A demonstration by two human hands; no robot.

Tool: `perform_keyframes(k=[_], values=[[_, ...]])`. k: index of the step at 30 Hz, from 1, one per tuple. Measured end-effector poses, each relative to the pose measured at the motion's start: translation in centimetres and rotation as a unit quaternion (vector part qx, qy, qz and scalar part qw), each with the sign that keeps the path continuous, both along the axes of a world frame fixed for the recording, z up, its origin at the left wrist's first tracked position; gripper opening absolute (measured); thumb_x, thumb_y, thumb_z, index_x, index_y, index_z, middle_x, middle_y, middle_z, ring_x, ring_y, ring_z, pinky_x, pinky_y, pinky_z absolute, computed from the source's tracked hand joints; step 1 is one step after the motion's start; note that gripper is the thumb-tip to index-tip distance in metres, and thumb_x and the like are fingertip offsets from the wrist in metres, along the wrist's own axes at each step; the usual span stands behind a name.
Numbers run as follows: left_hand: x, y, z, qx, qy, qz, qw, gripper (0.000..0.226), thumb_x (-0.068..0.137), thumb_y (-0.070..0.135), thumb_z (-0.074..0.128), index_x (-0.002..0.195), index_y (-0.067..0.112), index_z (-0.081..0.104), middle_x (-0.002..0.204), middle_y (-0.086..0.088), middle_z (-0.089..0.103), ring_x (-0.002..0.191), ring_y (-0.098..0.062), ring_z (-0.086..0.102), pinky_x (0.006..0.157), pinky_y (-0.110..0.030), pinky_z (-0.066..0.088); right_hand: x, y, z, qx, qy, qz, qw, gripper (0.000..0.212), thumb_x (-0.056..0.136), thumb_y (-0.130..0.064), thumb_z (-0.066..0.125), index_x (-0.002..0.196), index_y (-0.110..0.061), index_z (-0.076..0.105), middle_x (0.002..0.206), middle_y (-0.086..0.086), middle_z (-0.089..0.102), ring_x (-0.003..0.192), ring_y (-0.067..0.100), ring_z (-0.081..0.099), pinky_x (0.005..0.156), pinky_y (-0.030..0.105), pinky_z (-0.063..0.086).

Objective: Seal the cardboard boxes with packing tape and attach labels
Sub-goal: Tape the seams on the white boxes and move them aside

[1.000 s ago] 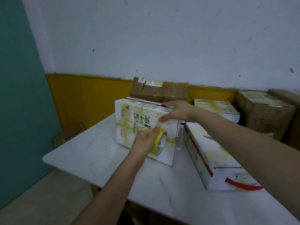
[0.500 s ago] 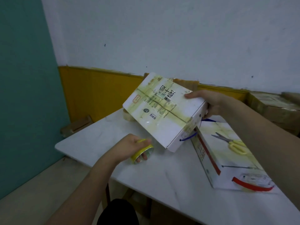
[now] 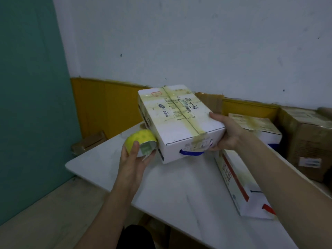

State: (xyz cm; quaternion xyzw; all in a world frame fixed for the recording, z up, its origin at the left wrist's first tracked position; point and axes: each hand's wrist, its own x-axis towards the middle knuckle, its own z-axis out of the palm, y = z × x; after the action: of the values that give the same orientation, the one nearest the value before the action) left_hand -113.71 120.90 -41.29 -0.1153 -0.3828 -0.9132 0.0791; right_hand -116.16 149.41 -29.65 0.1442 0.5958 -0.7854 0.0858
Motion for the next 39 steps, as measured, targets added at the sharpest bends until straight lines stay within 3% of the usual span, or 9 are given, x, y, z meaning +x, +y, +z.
perform_keyframes(k=[7,13,18,21,24,29,34,37,39], values=[[-0.7,-0.7,4.6,0.082,0.023,0.056,0.995,0.116,0.061,0.053,0.091,0.155,0.017,0.033,0.149,-0.015,0.048,0.121,-0.029,0.064,0.086,-0.043,0.057,1.2,-2.3,-2.8,-0.133,-0.001,0.016,0.991,0.047,0.083,-0.045,0.072,0.123,-0.022,0.064,0.116,0.022,0.070,0.111,0.042,0.062,0.097,0.065,0.044],[0.0,2.6,8.0,0.015,-0.015,-0.001,1.000,0.050,0.096,0.045,0.059,0.141,0.021,0.057,0.133,-0.009,0.065,0.121,-0.031,0.063,0.095,-0.048,0.055,1.9,-4.1,-5.2,-0.205,0.000,0.038,0.978,0.047,0.088,-0.050,0.065,0.123,-0.019,0.063,0.120,0.022,0.068,0.115,0.045,0.061,0.099,0.069,0.042],[-0.2,2.1,12.4,-0.042,-0.063,0.013,0.997,0.016,0.099,0.030,0.059,0.105,0.022,0.072,0.095,-0.005,0.078,0.078,-0.021,0.074,0.071,-0.035,0.058,1.0,-5.4,-6.1,0.101,0.041,-0.001,0.994,0.041,0.096,-0.048,0.058,0.122,-0.017,0.063,0.122,0.012,0.070,0.112,0.032,0.064,0.104,0.054,0.046],[-0.5,2.5,13.1,-0.130,-0.080,0.036,0.988,0.018,0.103,0.028,0.053,0.104,0.019,0.068,0.080,-0.001,0.077,0.069,-0.016,0.073,0.063,-0.029,0.057,0.4,-6.9,-4.2,0.237,0.140,0.027,0.961,0.064,0.092,-0.054,0.060,0.149,-0.036,0.037,0.138,-0.004,0.057,0.123,0.025,0.057,0.098,0.043,0.051],[-0.2,4.3,12.4,-0.233,-0.107,0.035,0.966,0.019,0.104,0.026,0.051,0.111,0.015,0.065,0.085,-0.006,0.077,0.070,-0.020,0.072,0.061,-0.030,0.056,0.0,-8.5,-1.8,0.167,0.151,0.096,0.970,0.074,0.079,-0.082,0.050,0.132,-0.031,0.061,0.130,0.003,0.066,0.121,0.031,0.061,0.104,0.049,0.046],[0.7,6.8,10.6,-0.310,-0.118,0.007,0.943,0.026,0.105,0.037,0.049,0.121,0.022,0.062,0.100,-0.010,0.076,0.074,-0.021,0.074,0.055,-0.029,0.058,-0.3,-7.1,-1.0,0.185,0.078,0.124,0.972,0.061,0.078,-0.066,0.062,0.113,-0.016,0.073,0.118,0.016,0.071,0.111,0.040,0.066,0.099,0.061,0.047],[1.0,7.7,10.3,-0.380,-0.057,0.069,0.921,0.024,0.094,0.053,0.046,0.110,0.043,0.061,0.133,-0.005,0.062,0.112,-0.028,0.065,0.093,-0.048,0.056,-0.1,-5.8,-1.6,0.223,0.060,0.096,0.968,0.030,0.092,-0.040,0.061,0.099,-0.012,0.072,0.116,0.020,0.071,0.111,0.040,0.066,0.096,0.058,0.051],[1.7,4.9,11.5,-0.347,-0.025,0.158,0.924,0.020,0.103,0.022,0.044,0.107,0.031,0.061,0.104,0.003,0.066,0.098,-0.019,0.064,0.079,-0.033,0.055,-0.4,-5.2,-1.4,0.195,0.057,0.095,0.975,0.034,0.095,-0.042,0.062,0.113,-0.014,0.067,0.110,0.017,0.073,0.106,0.037,0.068,0.096,0.059,0.051],[1.3,1.7,11.3,-0.328,-0.018,0.205,0.922,0.034,0.099,0.004,0.043,0.092,0.030,0.064,0.092,0.006,0.064,0.101,-0.027,0.065,0.081,-0.040,0.054,0.1,-4.8,-1.2,0.155,0.041,0.086,0.983,0.030,0.096,-0.038,0.062,0.116,-0.016,0.062,0.108,0.015,0.074,0.105,0.035,0.069,0.099,0.058,0.050]])
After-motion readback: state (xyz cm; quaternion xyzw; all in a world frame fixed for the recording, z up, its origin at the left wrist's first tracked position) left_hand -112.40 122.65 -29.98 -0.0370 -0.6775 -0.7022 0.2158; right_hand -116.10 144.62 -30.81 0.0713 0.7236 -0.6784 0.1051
